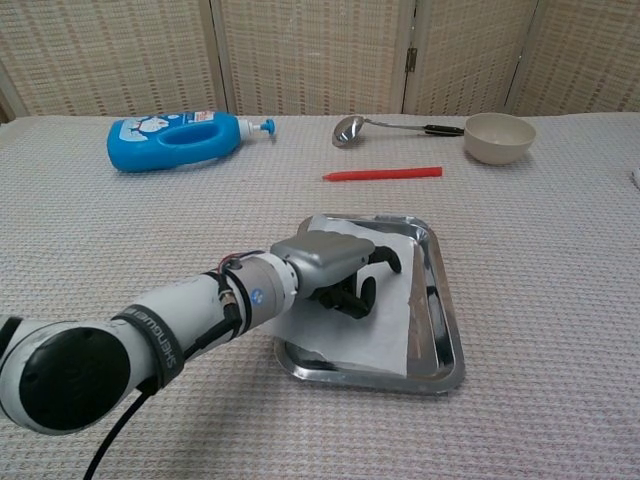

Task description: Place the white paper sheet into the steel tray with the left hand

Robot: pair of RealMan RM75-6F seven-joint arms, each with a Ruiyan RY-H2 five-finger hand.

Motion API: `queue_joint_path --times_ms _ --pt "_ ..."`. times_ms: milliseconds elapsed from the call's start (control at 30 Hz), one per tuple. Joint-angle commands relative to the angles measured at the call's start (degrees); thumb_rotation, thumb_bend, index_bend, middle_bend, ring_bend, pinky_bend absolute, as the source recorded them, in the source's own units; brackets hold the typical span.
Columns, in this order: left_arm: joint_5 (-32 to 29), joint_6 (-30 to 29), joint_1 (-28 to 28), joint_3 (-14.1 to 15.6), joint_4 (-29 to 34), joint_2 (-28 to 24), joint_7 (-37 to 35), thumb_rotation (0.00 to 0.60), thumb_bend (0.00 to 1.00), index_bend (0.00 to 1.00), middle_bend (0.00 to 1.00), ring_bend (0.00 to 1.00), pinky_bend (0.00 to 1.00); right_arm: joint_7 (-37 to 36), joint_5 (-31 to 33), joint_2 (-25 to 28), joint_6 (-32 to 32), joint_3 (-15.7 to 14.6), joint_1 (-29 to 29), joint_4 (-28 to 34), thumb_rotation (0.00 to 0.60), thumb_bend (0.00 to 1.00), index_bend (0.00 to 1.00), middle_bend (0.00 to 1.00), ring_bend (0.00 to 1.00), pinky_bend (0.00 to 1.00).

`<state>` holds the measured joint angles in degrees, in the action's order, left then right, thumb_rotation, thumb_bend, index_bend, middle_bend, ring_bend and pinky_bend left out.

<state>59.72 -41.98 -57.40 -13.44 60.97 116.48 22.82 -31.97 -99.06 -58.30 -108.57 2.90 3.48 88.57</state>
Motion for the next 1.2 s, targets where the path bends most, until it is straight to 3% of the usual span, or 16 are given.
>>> queue_joint_path --times_ms 33,400,500,733,833,1200 --pt "-0.44 -0.29 -0.10 -0.32 1.01 -0.28 0.41 0.360 0.85 0.23 1.00 1.00 1.00 0.09 -0.11 -0.02 -0.05 -0.01 0.00 -0.01 0.600 0.32 0.00 0.00 0.00 0.00" --pt "0.68 -5.57 0.87 -0.18 10.54 -3.61 3.55 0.360 0.85 0.21 1.00 1.00 1.00 0.21 -0.85 -0.05 0.07 -0.32 -0.12 -0.02 0.600 0.32 0.00 0.00 0.00 0.00" --pt "0.45 -7.56 2.16 1.49 14.95 -6.04 6.43 0.362 0.85 0.21 1.00 1.00 1.00 0.61 -1.35 -0.15 0.19 -0.53 -0.22 0.02 0.600 0.32 0.00 0.00 0.00 0.00" --pt "3.03 -14.78 7.05 9.29 26.22 -11.79 14.37 0.360 0.85 0.23 1.00 1.00 1.00 2.33 -2.83 -0.64 0.29 -0.98 -0.51 0.31 0.600 0.32 0.00 0.00 0.00 0.00" --pt "3.45 -16.47 8.29 10.75 29.19 -13.36 16.16 0.359 0.85 0.23 1.00 1.00 1.00 2.95 -3.28 -0.85 0.37 -1.12 -0.64 0.47 0.600 0.33 0.00 0.00 0.00 0.00" --pt "5.47 -18.31 10.62 13.40 29.19 -15.07 18.70 0.361 0.85 0.24 1.00 1.00 1.00 3.30 -4.23 -0.99 2.38 -2.12 -1.71 0.61 0.600 0.32 0.00 0.00 0.00 0.00"
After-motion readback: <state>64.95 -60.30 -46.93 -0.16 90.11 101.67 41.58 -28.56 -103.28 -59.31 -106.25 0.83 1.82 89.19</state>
